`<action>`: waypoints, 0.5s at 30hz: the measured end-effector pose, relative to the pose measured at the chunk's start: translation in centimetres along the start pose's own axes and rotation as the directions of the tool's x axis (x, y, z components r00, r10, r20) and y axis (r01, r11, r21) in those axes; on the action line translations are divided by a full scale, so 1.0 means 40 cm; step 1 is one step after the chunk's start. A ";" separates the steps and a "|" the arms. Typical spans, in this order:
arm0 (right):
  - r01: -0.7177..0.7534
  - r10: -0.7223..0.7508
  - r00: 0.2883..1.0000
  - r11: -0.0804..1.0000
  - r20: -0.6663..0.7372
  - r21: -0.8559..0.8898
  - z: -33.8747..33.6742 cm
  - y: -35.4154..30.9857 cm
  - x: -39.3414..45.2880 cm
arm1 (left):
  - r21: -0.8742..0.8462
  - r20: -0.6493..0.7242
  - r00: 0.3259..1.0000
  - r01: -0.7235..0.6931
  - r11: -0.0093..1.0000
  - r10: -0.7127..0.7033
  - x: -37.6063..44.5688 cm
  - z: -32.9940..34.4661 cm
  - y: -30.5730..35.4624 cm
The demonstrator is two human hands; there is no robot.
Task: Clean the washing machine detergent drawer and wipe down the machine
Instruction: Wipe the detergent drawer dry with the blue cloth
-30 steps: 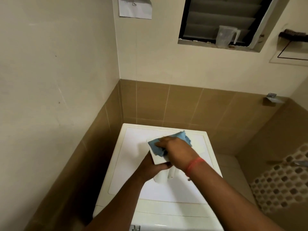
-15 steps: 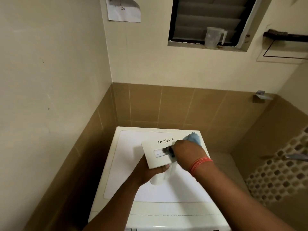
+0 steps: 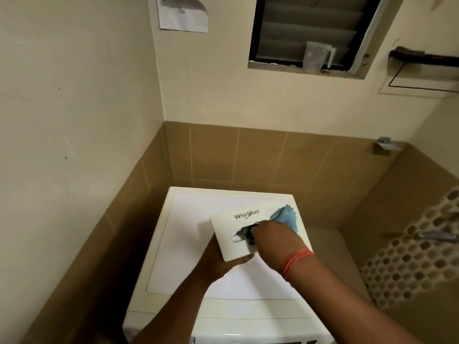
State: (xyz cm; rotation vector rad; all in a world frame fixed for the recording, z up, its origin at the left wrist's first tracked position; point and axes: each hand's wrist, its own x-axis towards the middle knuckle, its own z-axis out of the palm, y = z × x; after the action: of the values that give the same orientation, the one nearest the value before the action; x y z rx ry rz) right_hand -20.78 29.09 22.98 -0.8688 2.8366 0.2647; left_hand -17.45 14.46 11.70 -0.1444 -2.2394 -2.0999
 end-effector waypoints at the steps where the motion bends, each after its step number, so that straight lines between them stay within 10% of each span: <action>1: 0.041 -0.041 0.999 0.999 -0.024 0.013 0.009 -0.006 -0.002 | -0.019 0.003 1.000 0.006 1.000 -0.006 -0.005 0.001 0.007; 7: 0.234 -0.169 0.967 0.884 -0.190 0.404 0.079 0.005 -0.020 | 0.019 -0.023 1.000 -0.010 1.000 0.010 -0.039 0.034 0.027; 12: 0.119 0.071 0.979 0.567 -0.192 0.815 0.165 0.098 -0.061 | 0.296 -0.177 0.979 -0.044 0.954 0.100 -0.072 0.084 0.021; 15: -0.027 0.304 0.950 0.315 -0.074 0.949 0.251 0.102 -0.091 | 0.810 -0.178 0.979 0.087 0.580 0.102 -0.070 0.111 -0.051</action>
State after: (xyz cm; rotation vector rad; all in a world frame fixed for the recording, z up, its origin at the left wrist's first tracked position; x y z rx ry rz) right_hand -19.09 36.52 14.49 -0.2907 2.5048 -1.4761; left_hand -14.84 18.71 9.08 0.1210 -2.7667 -0.7962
